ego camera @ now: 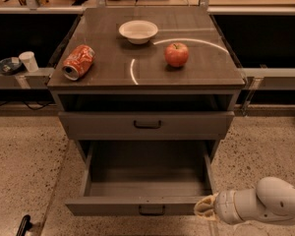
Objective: Close middle drawer
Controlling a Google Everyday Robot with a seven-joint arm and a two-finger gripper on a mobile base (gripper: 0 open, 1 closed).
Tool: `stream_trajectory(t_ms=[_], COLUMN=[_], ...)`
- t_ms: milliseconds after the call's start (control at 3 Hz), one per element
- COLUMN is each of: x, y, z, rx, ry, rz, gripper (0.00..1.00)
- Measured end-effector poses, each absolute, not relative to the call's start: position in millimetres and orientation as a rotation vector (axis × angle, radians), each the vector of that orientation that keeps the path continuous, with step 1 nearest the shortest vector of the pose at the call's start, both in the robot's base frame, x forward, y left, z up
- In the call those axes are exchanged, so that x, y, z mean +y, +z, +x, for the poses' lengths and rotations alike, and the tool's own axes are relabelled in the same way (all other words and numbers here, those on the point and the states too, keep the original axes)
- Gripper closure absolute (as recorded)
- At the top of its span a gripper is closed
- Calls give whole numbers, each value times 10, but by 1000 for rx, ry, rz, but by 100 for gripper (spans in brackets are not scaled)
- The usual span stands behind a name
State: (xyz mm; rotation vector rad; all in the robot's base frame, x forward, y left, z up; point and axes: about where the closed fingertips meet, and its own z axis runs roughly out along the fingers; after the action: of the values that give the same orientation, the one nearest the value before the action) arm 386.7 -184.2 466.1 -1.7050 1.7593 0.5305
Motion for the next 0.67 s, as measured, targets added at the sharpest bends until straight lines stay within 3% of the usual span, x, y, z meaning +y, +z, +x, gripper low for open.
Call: stream_trajectory(t_ms=[333,667], x=[-1770,-1606], y=[4393,4081], z=[3844,3917], rx=[1758,1785], ry=[487,423], rz=[-1751,-1728], gripper=[100,75])
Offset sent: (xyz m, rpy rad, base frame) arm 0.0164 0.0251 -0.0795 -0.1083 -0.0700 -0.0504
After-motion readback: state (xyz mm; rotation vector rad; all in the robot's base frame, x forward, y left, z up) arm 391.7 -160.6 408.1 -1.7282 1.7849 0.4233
